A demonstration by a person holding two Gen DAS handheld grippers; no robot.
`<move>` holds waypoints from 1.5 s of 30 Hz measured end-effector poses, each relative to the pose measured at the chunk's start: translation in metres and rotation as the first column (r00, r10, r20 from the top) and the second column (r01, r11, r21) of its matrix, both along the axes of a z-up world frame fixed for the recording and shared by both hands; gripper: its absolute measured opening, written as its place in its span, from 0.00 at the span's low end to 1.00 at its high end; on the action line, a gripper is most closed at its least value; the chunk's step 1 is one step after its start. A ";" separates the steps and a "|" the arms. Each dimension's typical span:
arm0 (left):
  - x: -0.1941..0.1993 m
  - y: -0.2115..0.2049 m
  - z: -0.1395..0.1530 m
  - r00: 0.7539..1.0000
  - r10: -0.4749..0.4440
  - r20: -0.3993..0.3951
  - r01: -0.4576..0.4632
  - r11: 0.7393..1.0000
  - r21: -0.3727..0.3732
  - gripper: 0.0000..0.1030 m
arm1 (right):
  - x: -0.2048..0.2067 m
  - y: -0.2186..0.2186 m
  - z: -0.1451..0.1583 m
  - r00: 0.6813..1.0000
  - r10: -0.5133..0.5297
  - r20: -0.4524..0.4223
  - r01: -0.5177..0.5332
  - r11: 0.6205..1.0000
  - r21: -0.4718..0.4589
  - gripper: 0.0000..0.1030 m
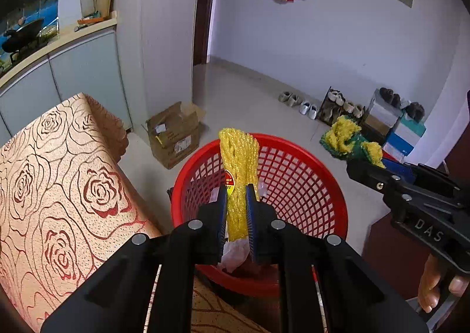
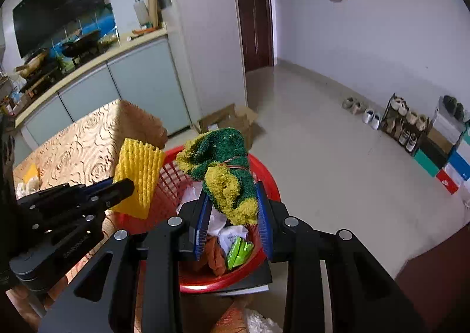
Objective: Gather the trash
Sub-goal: 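Carry both items to the red basket and open both tools to drop them, then move both open tools back over the remaining trash on the table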
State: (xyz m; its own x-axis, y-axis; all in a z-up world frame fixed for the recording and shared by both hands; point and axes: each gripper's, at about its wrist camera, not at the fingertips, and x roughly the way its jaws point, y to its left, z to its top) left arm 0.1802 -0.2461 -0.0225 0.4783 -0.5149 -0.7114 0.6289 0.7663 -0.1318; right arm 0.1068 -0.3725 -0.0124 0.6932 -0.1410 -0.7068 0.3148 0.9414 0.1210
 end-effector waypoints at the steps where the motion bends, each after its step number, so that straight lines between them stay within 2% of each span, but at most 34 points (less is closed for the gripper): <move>1: 0.001 0.000 -0.003 1.000 0.002 -0.006 -0.002 1.000 0.004 0.13 | 0.002 0.000 -0.004 1.000 0.001 -0.009 -0.001 1.000 0.002 0.28; 5: 0.004 -0.001 -0.007 1.000 0.007 -0.020 -0.007 1.000 0.005 0.23 | 0.007 -0.001 -0.015 0.999 0.004 -0.032 -0.004 1.000 0.009 0.28; 7: 0.004 0.001 -0.007 1.000 0.013 -0.024 -0.013 1.000 -0.002 0.37 | 0.009 -0.001 -0.019 0.999 0.008 -0.039 -0.007 1.000 0.012 0.30; 14: 0.002 0.004 -0.003 1.000 0.020 -0.016 -0.020 1.000 -0.014 0.48 | 0.013 0.001 -0.028 0.998 0.024 -0.061 -0.022 0.999 0.036 0.34; 19: 0.001 0.010 0.002 1.000 0.029 -0.010 -0.029 0.999 -0.028 0.57 | 0.010 0.006 -0.026 0.999 0.023 -0.050 -0.022 1.000 0.022 0.49; 24: -0.001 0.024 0.011 0.999 0.049 -0.004 -0.049 0.998 -0.050 0.65 | 0.007 0.008 -0.020 0.999 0.017 -0.036 -0.016 0.999 0.028 0.52; 35: 0.000 0.068 0.032 0.991 0.130 0.018 -0.128 0.987 -0.096 0.69 | -0.005 0.016 -0.005 1.000 0.015 0.003 -0.015 0.999 0.029 0.53; 42: -0.007 0.090 0.043 0.983 0.174 0.055 -0.168 0.981 -0.098 0.70 | -0.009 0.030 0.004 0.999 0.035 0.024 -0.035 0.999 0.006 0.54; 45: -0.011 0.102 0.047 0.977 0.198 0.074 -0.191 0.977 -0.095 0.70 | -0.009 0.039 0.008 0.998 0.048 0.037 -0.048 0.999 -0.009 0.59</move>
State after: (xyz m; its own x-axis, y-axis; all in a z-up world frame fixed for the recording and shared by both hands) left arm 0.1688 -0.1444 0.0245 0.6310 -0.4643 -0.6215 0.4803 0.8629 -0.1571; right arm 0.0974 -0.3338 -0.0045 0.7247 -0.1124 -0.6798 0.2649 0.9562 0.1243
